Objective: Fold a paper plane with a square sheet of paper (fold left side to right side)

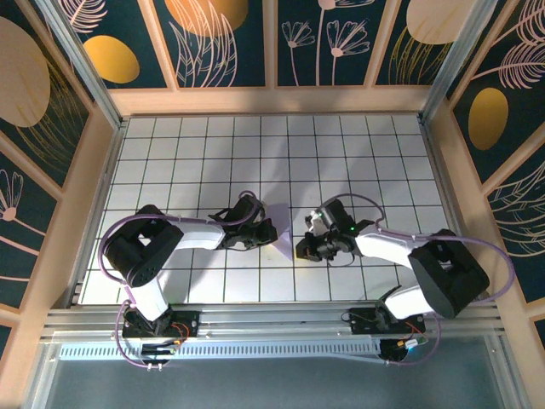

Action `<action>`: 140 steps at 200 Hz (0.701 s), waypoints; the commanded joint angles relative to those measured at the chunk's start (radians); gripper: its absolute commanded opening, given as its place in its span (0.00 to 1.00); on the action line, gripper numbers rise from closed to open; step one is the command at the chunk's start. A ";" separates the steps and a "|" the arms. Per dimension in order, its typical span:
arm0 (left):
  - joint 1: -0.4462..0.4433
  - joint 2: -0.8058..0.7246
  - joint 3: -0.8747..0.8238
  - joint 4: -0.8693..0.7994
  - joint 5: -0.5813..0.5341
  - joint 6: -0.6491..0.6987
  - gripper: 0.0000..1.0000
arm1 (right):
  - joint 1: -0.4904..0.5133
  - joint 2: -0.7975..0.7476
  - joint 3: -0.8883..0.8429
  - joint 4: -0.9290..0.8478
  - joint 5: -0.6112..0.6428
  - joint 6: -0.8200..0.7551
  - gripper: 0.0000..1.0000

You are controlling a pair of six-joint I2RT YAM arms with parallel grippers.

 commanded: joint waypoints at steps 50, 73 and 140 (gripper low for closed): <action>0.041 -0.092 0.049 0.026 -0.014 -0.043 0.31 | -0.054 0.023 0.049 0.149 0.099 -0.181 0.42; 0.095 -0.150 0.020 0.000 -0.041 -0.026 0.37 | -0.053 0.074 0.055 0.229 0.077 -0.217 0.47; 0.158 -0.243 -0.092 -0.005 -0.096 -0.035 0.47 | -0.025 0.226 0.104 0.335 0.021 -0.248 0.42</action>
